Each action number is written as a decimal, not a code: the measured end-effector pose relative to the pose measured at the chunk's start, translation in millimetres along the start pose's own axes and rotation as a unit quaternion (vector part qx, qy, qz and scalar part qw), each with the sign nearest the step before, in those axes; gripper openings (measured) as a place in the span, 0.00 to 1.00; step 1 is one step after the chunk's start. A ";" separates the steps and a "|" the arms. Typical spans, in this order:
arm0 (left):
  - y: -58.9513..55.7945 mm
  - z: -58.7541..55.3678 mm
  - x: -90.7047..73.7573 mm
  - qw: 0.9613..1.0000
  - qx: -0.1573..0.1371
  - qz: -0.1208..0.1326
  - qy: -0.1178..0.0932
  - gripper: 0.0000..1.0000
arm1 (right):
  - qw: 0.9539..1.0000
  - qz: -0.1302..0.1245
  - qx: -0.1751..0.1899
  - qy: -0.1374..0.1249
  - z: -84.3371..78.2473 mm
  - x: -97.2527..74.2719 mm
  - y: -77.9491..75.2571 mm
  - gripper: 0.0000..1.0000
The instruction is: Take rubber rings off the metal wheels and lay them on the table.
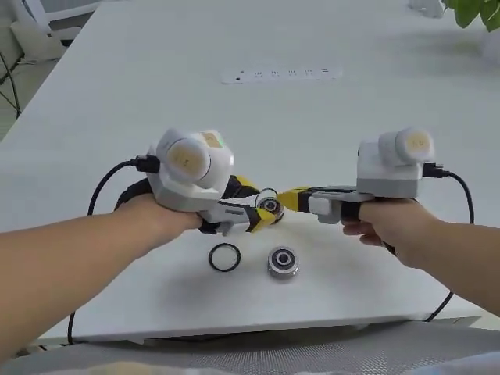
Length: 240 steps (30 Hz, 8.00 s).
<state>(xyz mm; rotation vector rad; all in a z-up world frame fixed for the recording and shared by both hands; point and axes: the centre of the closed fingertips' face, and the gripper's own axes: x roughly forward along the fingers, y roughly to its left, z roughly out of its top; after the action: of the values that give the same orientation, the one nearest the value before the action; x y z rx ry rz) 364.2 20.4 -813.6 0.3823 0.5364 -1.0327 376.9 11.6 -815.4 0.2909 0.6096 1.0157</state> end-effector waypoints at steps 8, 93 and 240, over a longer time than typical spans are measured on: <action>-0.9 2.0 -16.8 1.000 -0.007 0.007 -0.009 0.39 | 1.000 0.003 -0.001 -0.004 5.9 -2.7 6.5 0.00; -11.5 -63.1 -113.0 0.999 -0.045 0.022 -0.003 0.68 | 0.984 0.107 0.004 0.141 -57.8 32.9 77.3 0.00; 11.1 -13.2 35.9 0.999 -0.025 -0.027 0.012 0.20 | 0.980 -0.004 -0.187 0.069 -37.1 12.4 -30.3 0.17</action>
<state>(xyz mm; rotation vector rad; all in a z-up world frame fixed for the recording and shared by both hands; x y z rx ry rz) 385.4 7.4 -844.8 0.3380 0.5967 -1.0665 380.8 5.1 -864.4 -0.1147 0.5308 1.1267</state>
